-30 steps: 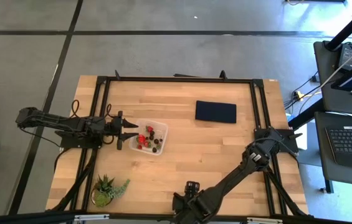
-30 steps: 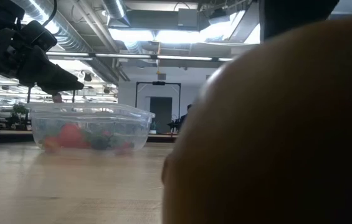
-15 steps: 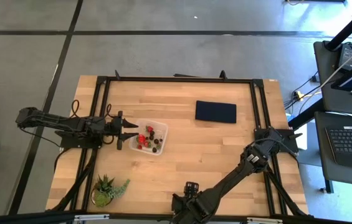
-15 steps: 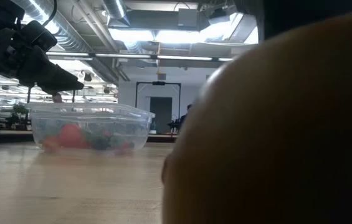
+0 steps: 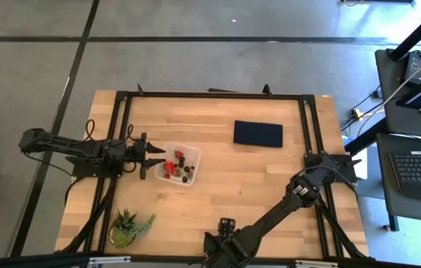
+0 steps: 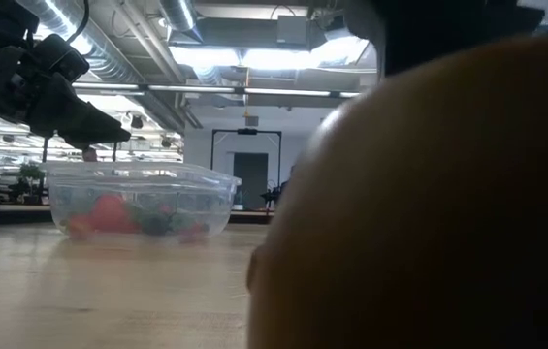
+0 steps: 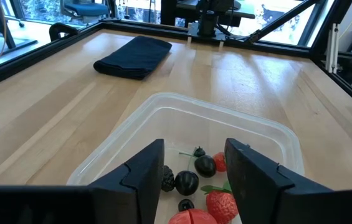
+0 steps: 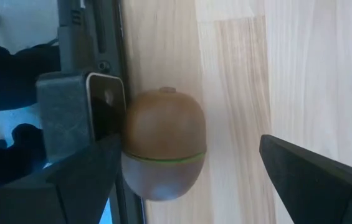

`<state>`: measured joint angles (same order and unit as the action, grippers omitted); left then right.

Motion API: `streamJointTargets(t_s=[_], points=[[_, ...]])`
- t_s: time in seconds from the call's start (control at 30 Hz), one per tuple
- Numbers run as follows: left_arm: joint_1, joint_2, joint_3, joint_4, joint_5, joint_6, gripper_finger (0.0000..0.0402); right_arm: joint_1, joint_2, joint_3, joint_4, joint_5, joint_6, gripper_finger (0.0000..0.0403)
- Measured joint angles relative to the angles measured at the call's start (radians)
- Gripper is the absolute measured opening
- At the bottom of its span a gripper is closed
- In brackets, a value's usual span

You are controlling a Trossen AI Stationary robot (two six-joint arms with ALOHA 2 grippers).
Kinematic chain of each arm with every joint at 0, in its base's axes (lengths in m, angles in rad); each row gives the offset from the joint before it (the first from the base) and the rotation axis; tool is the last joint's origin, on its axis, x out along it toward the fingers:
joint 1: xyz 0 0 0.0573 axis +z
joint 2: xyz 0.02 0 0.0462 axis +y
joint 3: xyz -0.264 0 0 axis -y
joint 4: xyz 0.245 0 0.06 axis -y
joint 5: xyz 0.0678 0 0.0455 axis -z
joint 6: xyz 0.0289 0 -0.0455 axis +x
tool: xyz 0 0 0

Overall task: Pick and placing Produce into tupperware
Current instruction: Put the kiwi into the transparent bin

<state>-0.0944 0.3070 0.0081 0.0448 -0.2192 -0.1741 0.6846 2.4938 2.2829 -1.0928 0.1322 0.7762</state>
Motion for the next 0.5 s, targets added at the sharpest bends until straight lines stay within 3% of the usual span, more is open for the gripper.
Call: streamJointTargets(t_s=[0.5], points=[[0.000, 0.000, 0.000, 0.000, 0.000, 0.000, 0.0166, -0.001, 0.031, 0.001, 0.001, -0.016, -0.024, 0.0383]])
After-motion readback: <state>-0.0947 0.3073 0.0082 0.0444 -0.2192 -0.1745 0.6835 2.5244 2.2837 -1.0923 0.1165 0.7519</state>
